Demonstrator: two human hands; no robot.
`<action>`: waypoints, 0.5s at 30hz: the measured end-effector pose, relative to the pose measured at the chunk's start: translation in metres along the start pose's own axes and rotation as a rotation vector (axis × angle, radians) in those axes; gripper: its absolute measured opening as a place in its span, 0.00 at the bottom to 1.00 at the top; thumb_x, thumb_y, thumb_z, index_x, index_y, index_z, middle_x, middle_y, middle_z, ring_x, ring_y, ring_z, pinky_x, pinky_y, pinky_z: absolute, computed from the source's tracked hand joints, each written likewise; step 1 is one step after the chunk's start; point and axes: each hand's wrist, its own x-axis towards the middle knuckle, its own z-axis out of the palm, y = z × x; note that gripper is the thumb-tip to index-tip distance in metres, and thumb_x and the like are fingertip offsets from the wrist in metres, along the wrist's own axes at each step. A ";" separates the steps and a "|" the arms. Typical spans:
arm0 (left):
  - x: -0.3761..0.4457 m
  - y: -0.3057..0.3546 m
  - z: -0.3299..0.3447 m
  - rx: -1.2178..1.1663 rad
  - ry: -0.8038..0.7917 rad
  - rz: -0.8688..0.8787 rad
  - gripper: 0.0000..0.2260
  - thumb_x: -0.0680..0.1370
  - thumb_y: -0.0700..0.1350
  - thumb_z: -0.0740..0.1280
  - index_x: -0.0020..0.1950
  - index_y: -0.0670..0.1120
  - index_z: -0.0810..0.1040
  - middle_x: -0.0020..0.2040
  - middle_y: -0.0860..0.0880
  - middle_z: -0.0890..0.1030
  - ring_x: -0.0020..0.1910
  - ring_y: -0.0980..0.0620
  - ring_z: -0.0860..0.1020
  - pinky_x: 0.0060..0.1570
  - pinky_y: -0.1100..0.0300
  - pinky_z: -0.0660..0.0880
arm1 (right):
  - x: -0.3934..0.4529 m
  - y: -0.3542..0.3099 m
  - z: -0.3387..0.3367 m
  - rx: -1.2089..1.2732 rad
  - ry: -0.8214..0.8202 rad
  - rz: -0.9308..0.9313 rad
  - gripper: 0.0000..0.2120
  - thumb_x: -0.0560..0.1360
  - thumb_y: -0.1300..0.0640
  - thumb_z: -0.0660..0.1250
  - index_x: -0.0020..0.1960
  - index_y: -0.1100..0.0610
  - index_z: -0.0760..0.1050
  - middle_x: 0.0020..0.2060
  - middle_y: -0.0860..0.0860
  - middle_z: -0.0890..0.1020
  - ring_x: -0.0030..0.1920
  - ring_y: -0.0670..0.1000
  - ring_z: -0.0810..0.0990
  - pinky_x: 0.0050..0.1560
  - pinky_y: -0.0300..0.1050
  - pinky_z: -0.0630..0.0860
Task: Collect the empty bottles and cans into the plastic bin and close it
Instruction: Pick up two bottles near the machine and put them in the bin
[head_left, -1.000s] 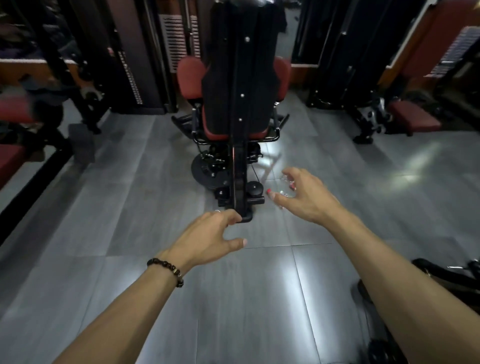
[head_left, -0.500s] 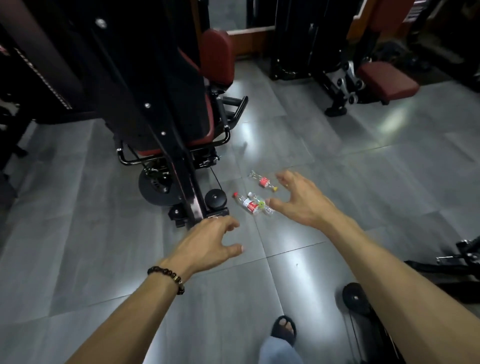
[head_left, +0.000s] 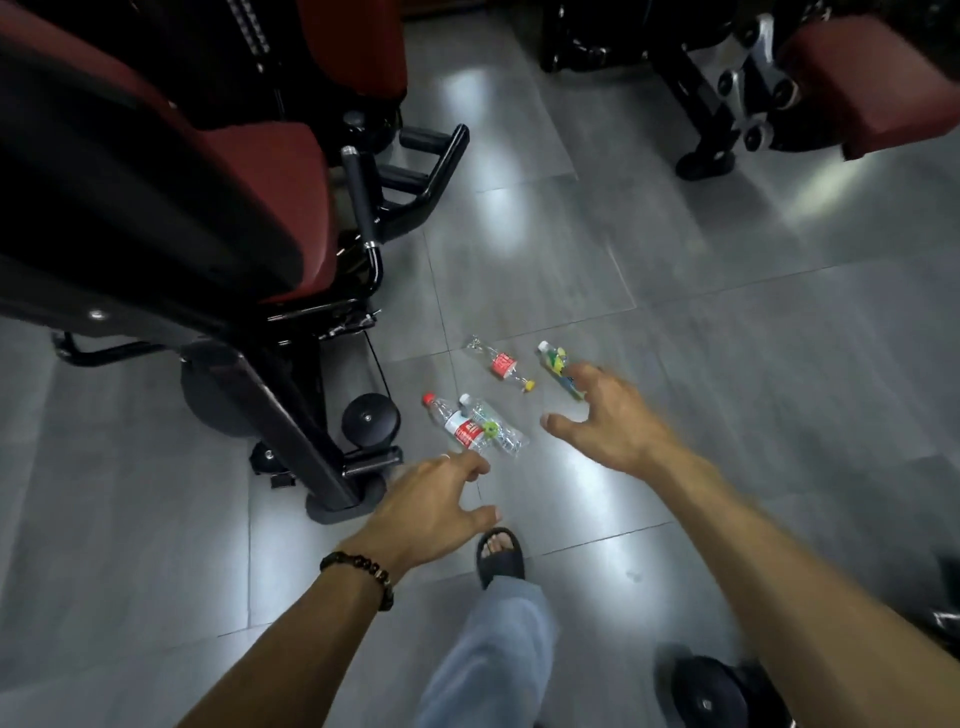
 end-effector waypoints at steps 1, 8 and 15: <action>0.030 -0.009 0.008 -0.009 -0.022 -0.013 0.25 0.73 0.57 0.69 0.67 0.51 0.71 0.64 0.52 0.77 0.62 0.52 0.75 0.62 0.52 0.72 | 0.028 0.012 0.009 -0.003 -0.019 0.006 0.33 0.72 0.44 0.70 0.73 0.53 0.65 0.68 0.53 0.72 0.66 0.55 0.73 0.61 0.47 0.70; 0.211 -0.082 0.074 -0.062 -0.040 -0.163 0.22 0.74 0.54 0.69 0.66 0.50 0.71 0.62 0.51 0.77 0.59 0.52 0.75 0.59 0.57 0.72 | 0.202 0.097 0.105 0.004 -0.224 0.039 0.34 0.73 0.44 0.70 0.73 0.53 0.63 0.70 0.53 0.70 0.66 0.55 0.73 0.63 0.48 0.71; 0.370 -0.195 0.203 -0.140 0.154 -0.410 0.23 0.75 0.53 0.68 0.68 0.48 0.69 0.61 0.48 0.77 0.57 0.49 0.75 0.52 0.62 0.68 | 0.343 0.201 0.276 -0.012 -0.395 0.048 0.30 0.72 0.44 0.70 0.69 0.53 0.66 0.61 0.53 0.75 0.61 0.56 0.76 0.60 0.51 0.75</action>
